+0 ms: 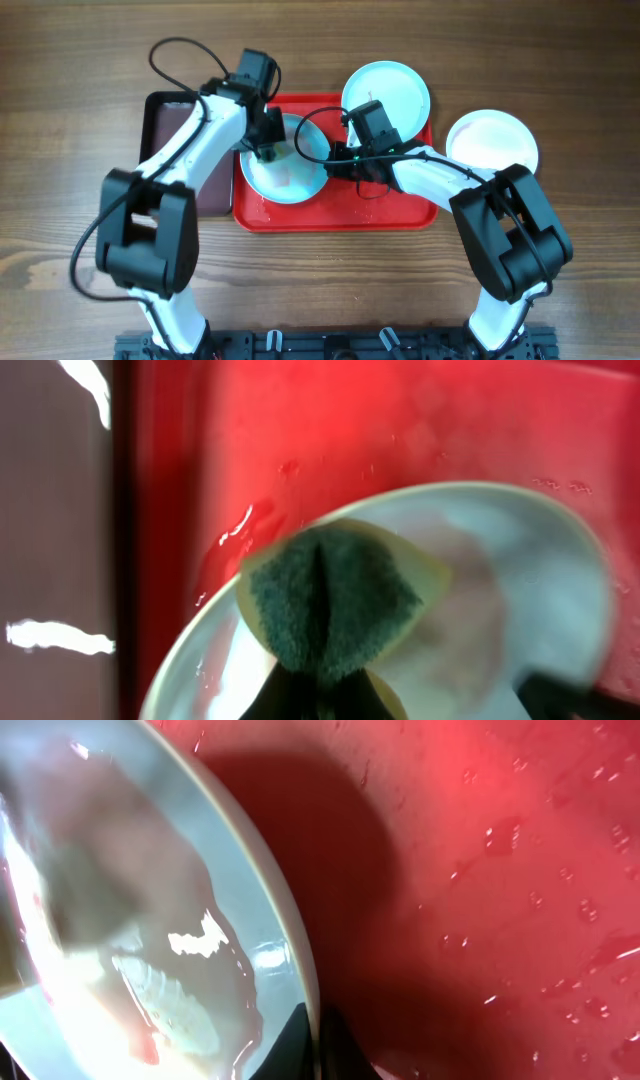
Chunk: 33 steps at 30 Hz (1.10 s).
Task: Clean dirty plates on tray and stack at the side
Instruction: 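Lift the sponge away from the plate with the left gripper, then lift the blue plate with the right gripper and carry it right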
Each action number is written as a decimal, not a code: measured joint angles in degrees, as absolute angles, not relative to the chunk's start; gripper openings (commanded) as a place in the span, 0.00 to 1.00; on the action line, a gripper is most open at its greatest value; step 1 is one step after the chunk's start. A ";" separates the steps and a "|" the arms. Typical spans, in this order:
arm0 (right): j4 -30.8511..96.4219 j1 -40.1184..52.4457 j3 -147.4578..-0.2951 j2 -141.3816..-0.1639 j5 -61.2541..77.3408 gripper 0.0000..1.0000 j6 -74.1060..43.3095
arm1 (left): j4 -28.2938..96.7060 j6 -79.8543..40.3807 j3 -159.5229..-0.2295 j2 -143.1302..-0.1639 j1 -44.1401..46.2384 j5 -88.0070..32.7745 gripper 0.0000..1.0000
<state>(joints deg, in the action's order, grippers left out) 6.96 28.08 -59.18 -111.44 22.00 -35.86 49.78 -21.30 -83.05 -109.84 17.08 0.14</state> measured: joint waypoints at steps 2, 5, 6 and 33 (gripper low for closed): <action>7.64 28.08 -59.24 -111.44 22.52 0.04 -35.11 | 54.02 -21.26 -85.95 -106.74 16.75 0.64 0.04; 10.31 28.08 -60.29 -111.46 22.83 0.04 -33.30 | 57.74 -21.08 -88.14 -100.64 15.79 1.26 0.04; 11.38 28.08 -60.75 -111.50 22.87 0.04 -32.69 | 58.76 -21.06 -88.33 -99.50 15.44 1.30 0.04; 38.20 38.09 -67.29 -82.89 -26.61 0.04 -21.91 | 59.07 -21.54 -84.62 -100.14 13.02 -1.67 0.04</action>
